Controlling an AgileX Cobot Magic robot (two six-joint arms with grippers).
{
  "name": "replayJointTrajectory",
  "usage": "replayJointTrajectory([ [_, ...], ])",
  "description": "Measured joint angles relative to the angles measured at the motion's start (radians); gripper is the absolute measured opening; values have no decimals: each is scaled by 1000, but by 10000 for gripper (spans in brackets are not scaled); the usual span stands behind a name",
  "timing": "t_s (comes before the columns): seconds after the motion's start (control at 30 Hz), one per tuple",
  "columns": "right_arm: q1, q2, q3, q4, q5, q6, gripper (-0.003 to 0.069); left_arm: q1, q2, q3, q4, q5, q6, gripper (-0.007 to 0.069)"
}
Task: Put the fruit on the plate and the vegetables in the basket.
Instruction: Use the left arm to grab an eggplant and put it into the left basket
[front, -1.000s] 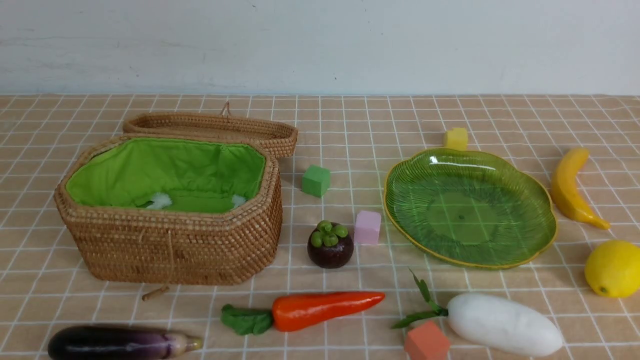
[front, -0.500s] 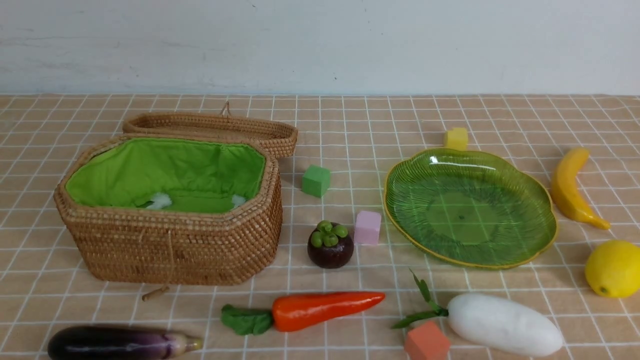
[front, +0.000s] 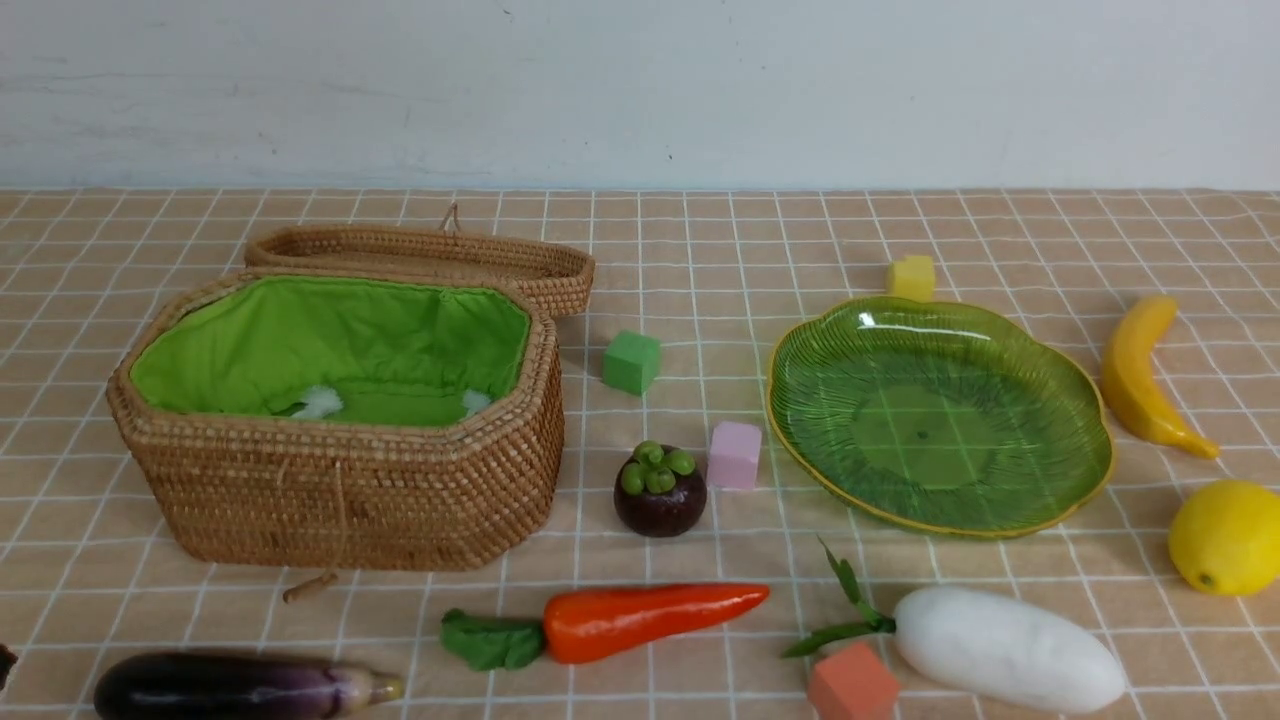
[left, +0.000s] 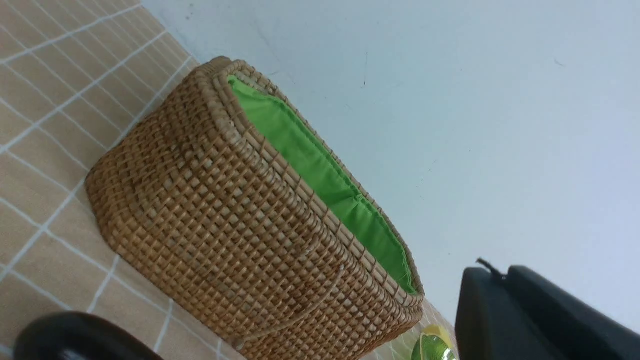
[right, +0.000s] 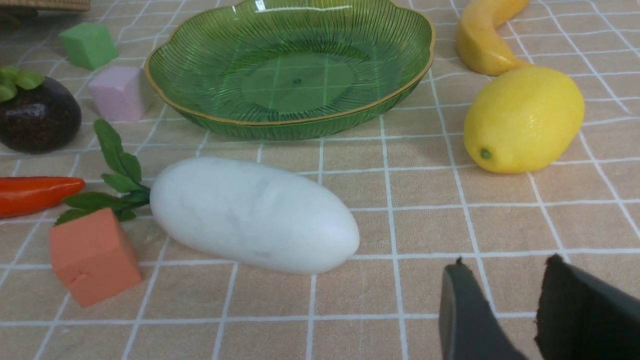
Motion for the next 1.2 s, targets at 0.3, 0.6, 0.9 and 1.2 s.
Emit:
replayJointTrajectory([
  [0.3, 0, 0, 8, 133, -41, 85, 242, -40, 5, -120, 46, 198, -39, -3],
  [0.6, 0, 0, 8, 586, -164, 254, 221, -211, 343, -454, 95, 655, 315, -13],
  [0.9, 61, 186, -441, 631, 439, -54, 80, -252, 776, -649, 95, 905, 776, -13],
  [1.2, 73, 441, -857, 565, 858, -367, 67, -252, 1121, -817, 181, 929, 1223, 56],
])
